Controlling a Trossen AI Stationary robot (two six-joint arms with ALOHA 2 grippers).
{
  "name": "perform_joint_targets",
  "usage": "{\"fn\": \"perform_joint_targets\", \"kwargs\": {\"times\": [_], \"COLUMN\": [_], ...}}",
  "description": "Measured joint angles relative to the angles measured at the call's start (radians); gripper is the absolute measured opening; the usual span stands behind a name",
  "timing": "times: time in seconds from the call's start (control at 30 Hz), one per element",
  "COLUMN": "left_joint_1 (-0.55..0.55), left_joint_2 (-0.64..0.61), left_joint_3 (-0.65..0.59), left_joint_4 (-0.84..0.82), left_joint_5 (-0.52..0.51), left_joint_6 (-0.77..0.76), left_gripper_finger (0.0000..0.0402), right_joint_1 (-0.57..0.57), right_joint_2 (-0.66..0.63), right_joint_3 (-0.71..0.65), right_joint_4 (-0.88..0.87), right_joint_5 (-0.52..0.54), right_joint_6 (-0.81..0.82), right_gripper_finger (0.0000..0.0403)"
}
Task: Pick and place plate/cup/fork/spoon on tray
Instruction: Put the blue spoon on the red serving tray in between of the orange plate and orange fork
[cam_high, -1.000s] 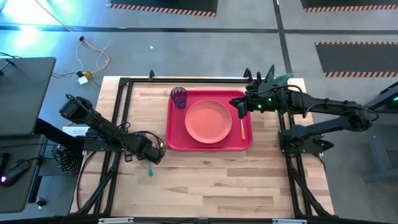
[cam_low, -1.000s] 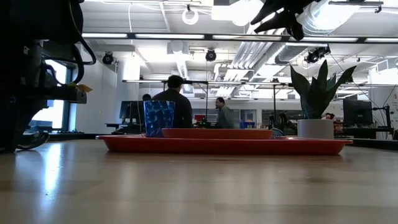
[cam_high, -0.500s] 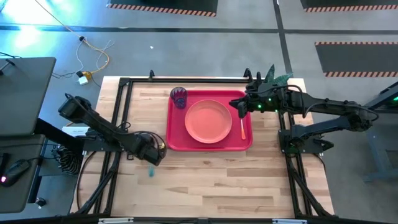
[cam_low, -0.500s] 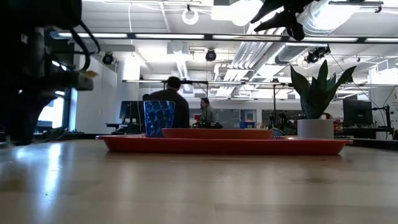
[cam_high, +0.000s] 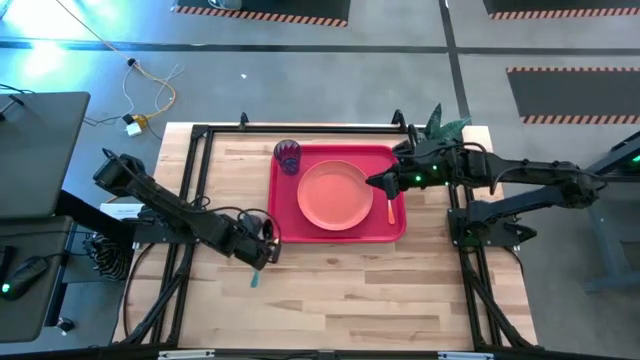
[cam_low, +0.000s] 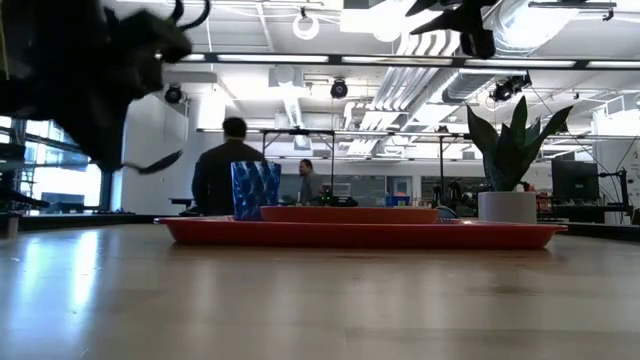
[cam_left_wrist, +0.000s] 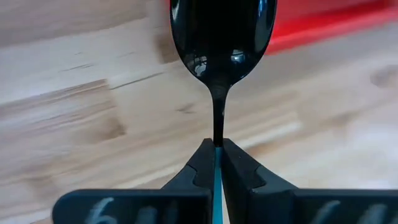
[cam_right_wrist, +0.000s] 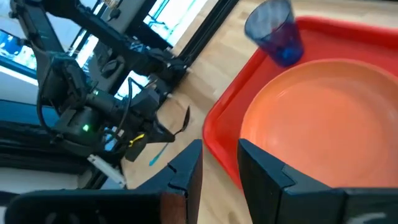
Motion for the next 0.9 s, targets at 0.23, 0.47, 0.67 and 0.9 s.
{"fn": "perform_joint_targets", "kwargs": {"times": [0.23, 0.47, 0.67, 0.9], "left_joint_1": [0.002, 0.002, 0.002, 0.002], "left_joint_2": [0.000, 0.000, -0.001, -0.001], "left_joint_3": [0.116, 0.242, 0.317, 0.372], "left_joint_4": [0.004, 0.003, 0.035, 0.052], "left_joint_5": [-0.026, -0.035, -0.036, -0.026], "left_joint_6": [0.192, 0.408, 0.565, 0.688], "left_gripper_finger": [0.0001, 0.0001, 0.0001, 0.0001], "right_joint_1": [0.107, 0.203, 0.292, 0.384], "right_joint_2": [0.000, 0.000, 0.002, 0.023], "right_joint_3": [0.000, 0.000, 0.000, 0.000], "right_joint_4": [0.000, -0.001, -0.001, 0.090], "right_joint_5": [0.067, 0.096, 0.175, 0.270], "right_joint_6": [0.076, 0.157, 0.229, 0.229], "right_gripper_finger": [0.0092, 0.0092, 0.0092, 0.0092]}}
